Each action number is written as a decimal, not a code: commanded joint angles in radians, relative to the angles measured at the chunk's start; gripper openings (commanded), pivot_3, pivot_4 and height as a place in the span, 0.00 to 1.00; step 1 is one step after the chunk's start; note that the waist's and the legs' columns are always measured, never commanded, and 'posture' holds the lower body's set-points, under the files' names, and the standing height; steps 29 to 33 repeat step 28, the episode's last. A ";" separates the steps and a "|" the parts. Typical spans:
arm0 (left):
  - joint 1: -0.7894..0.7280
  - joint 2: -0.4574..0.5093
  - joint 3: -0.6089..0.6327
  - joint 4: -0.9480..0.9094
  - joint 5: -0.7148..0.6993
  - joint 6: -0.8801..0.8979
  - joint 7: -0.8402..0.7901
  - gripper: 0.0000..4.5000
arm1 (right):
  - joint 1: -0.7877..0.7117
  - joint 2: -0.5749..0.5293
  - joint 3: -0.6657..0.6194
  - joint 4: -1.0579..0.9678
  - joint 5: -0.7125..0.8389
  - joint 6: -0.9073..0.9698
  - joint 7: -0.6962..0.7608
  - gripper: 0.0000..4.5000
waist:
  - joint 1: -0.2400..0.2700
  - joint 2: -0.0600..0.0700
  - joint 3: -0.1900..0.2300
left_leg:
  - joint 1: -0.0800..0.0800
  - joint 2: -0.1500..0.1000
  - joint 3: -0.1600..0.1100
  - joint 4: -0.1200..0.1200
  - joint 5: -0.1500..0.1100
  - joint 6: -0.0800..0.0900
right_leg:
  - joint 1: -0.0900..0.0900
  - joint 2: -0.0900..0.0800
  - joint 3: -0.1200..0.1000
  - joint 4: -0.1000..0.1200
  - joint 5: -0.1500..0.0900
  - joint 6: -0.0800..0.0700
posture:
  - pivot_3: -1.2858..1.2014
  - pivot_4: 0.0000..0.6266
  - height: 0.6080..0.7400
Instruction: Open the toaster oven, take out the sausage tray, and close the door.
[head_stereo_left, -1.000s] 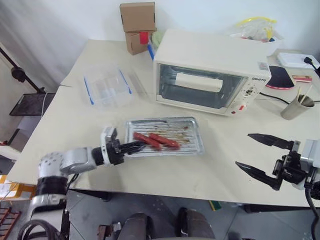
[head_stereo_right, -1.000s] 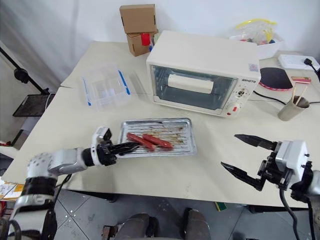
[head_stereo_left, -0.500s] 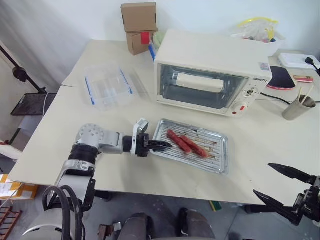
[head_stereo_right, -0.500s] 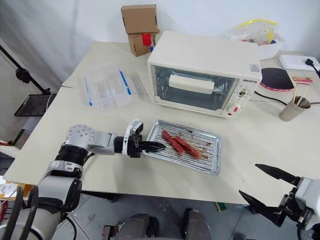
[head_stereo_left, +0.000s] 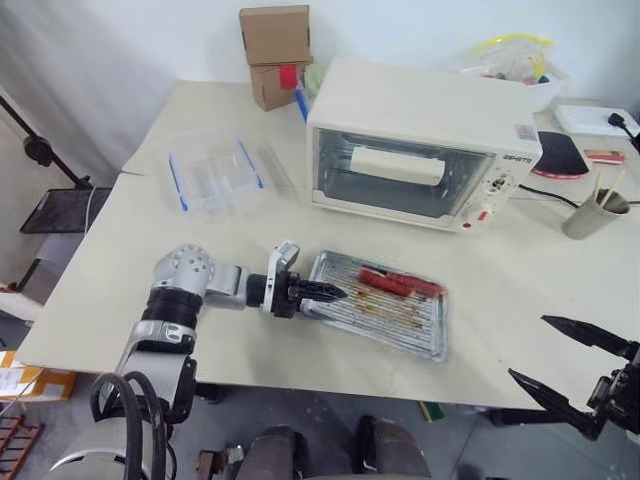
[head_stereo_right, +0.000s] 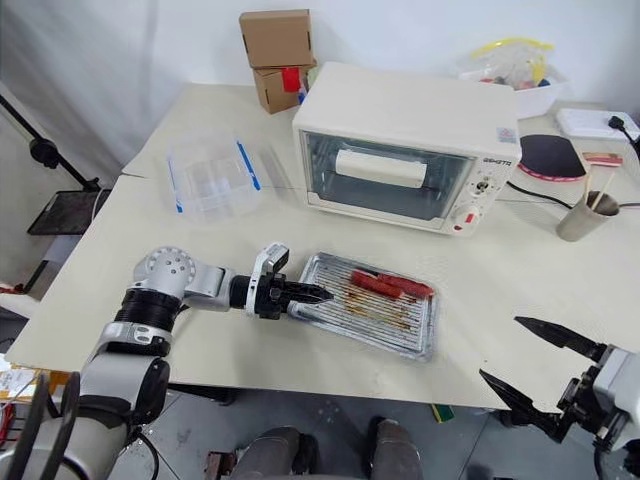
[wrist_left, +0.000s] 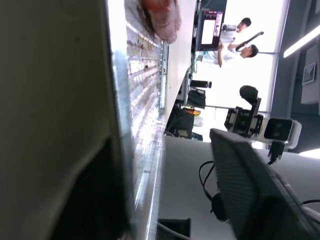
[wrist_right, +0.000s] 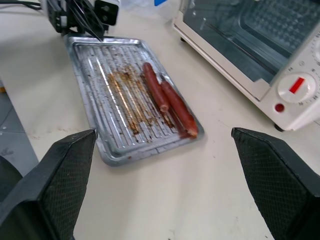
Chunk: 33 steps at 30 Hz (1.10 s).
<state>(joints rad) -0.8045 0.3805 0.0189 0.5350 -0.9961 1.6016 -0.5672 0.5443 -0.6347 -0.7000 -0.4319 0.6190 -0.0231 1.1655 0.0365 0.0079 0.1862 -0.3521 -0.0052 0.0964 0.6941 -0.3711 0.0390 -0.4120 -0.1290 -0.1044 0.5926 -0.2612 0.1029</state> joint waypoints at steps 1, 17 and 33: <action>0.072 0.072 -0.020 -0.130 0.032 -0.004 -0.052 0.87 | -0.016 -0.021 0.011 0.010 -0.001 -0.009 0.003 1.00 | -0.014 0.000 0.000 | 0.000 0.000 0.000 0.000 0.000 0.000 | 0.000 0.000 0.000 0.000 0.000 0.000 | 0.52 0.24 1.00; 0.573 0.369 0.003 -0.468 0.553 -1.530 -0.577 1.00 | -0.180 -0.068 0.137 0.146 -0.052 -0.053 0.045 1.00 | -0.033 0.003 -0.001 | 0.005 0.001 0.000 -0.013 0.002 -0.005 | -0.002 -0.002 0.000 -0.002 -0.003 -0.006 | 0.52 0.24 1.00; 0.507 0.357 0.083 -0.347 0.544 -1.707 -0.654 1.00 | -0.296 -0.147 0.200 0.185 0.000 0.032 0.106 1.00 | -0.010 0.003 -0.001 | -0.002 0.001 -0.001 -0.012 0.005 0.006 | -0.006 -0.003 -0.005 -0.002 -0.003 -0.005 | 0.52 0.24 1.00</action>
